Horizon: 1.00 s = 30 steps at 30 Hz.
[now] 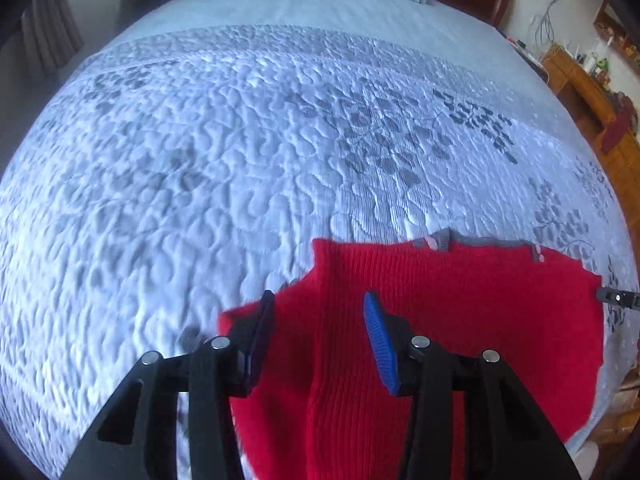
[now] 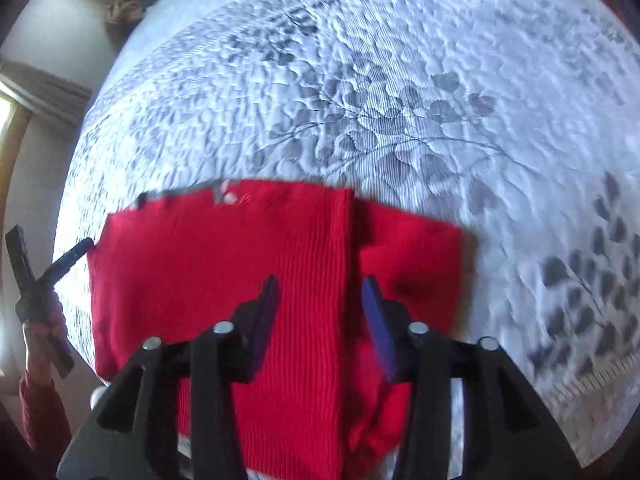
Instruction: Fold small clothes
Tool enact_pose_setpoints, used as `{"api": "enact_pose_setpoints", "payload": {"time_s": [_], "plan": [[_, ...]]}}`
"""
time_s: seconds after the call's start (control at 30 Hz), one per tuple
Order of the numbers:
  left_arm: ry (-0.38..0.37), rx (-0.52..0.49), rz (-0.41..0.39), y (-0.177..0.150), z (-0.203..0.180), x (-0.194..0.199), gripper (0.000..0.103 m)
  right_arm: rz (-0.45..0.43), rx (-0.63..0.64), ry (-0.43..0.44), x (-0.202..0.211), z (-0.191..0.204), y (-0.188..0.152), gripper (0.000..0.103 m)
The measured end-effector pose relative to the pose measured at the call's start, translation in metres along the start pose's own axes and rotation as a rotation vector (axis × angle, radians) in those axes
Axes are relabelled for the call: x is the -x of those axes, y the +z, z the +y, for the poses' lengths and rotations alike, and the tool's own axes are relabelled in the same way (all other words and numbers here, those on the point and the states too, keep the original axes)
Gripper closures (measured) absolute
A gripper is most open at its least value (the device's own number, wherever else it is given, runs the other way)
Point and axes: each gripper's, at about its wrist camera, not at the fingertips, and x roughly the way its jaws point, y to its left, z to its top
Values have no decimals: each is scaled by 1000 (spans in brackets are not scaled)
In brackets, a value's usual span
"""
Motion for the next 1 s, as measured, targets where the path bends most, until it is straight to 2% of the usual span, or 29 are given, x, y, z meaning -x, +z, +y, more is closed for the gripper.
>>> {"api": "enact_pose_setpoints", "payload": {"time_s": [0.07,0.13,0.2,0.23,0.27,0.33,0.4,0.47,0.6,0.73,0.77,0.83,0.9,0.93,0.97,1.0], "plan": [[-17,-19,11,1,-4,-11,65,21,1,-6,-13,-1,5,55],[-36,-44,44,3,-11,-23,87,38,14,-10,-24,-1,10,59],[-44,-66,55,0,-15,-31,95,40,42,-28,-27,1,13,80],[-38,-76,48,0,-17,-31,95,38,56,-18,-27,2,16,98],[-42,-79,33,-1,-19,-28,95,34,59,14,-24,2,15,99],[-66,-56,-10,1,-16,-17,96,-15,74,27,-12,1,17,99],[-37,-52,-25,1,-12,-15,96,-52,76,20,-3,-3,17,99],[0,-69,4,0,-8,-28,96,-49,36,19,-6,-16,18,100],[-21,-53,27,-5,-3,-42,96,-7,-35,34,-34,-36,15,100],[-26,-47,38,-2,-2,-36,92,-15,-70,51,-33,-39,13,97],[-18,-44,37,-2,-2,-31,91,-15,-64,44,-29,-38,12,90],[-25,-38,15,-4,-6,-13,89,-32,-58,49,-14,-33,7,83],[-58,-33,12,-13,-11,8,89,-60,-52,68,9,-26,-5,82],[-60,-31,25,-19,-15,17,89,-70,-46,65,19,-20,-11,78],[-67,-30,22,-27,-20,28,86,-78,-38,57,28,-14,-20,69],[-79,-31,15,-34,-23,36,74,-84,-30,46,36,-10,-30,64]]}}
